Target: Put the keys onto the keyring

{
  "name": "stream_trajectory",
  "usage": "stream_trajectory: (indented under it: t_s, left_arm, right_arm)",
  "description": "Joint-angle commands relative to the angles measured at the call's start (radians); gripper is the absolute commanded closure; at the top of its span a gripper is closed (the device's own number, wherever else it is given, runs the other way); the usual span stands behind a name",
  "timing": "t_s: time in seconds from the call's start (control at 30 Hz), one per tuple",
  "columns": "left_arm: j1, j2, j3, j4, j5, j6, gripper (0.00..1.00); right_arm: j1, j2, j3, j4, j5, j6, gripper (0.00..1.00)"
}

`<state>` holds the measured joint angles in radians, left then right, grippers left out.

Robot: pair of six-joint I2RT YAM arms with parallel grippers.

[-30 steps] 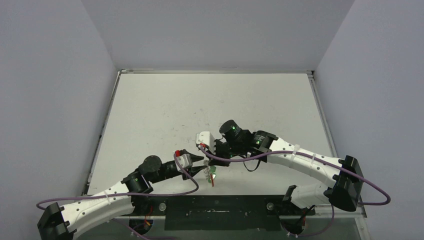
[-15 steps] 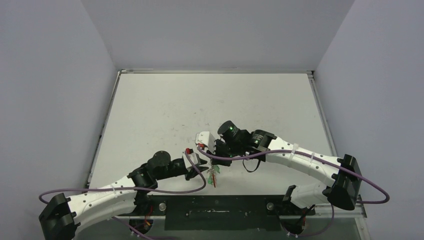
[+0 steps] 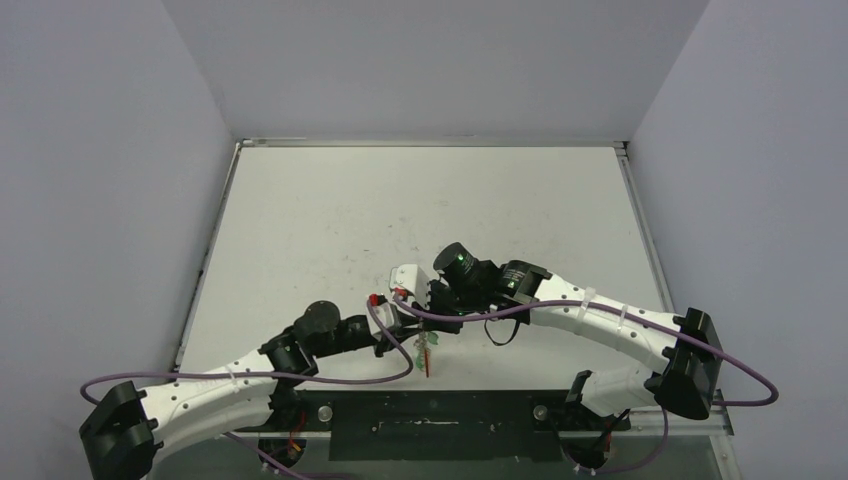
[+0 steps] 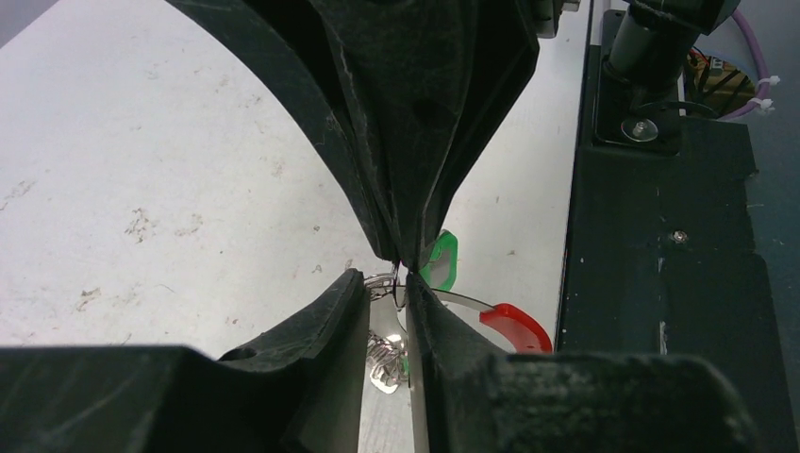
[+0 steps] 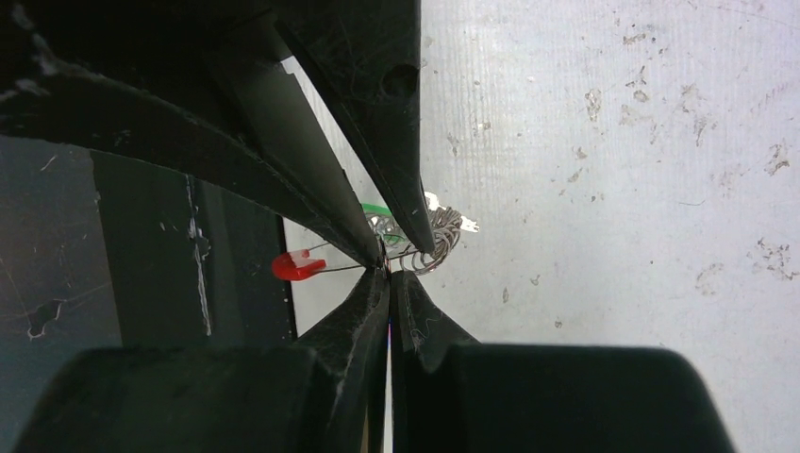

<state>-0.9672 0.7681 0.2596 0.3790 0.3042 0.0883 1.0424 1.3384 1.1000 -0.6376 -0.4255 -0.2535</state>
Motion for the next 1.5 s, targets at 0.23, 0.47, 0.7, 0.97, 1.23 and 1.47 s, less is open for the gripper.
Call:
stream_trajectory:
  t_s: [0.23, 0.47, 0.7, 0.97, 1.23, 1.47]
  left_arm:
    - [-0.002, 0.048, 0.006, 0.108, 0.023, -0.006, 0.85]
    - [-0.002, 0.042, 0.0, 0.118, 0.029, -0.007, 1.0]
    - [-0.002, -0.017, -0.082, 0.252, 0.0, -0.033, 1.0]
    - [-0.003, -0.057, -0.17, 0.466, 0.003, -0.036, 1.0]
    - [-0.002, -0.13, -0.21, 0.54, 0.034, -0.004, 1.0]
    - [-0.002, -0.181, -0.213, 0.502, 0.043, -0.006, 1.0]
  right_arm:
    - [0.007, 0.007, 0.045, 0.05, -0.004, 0.009, 1.0]
    - [0.002, -0.001, 0.037, 0.084, 0.025, 0.028, 1.0]
    - [-0.094, -0.083, -0.067, 0.247, -0.087, 0.105, 0.6]
    - [-0.189, -0.194, -0.214, 0.424, -0.292, 0.151, 0.46]
    - [-0.196, -0.199, -0.272, 0.508, -0.404, 0.161, 0.48]
    - [-0.212, -0.17, -0.267, 0.536, -0.46, 0.161, 0.58]
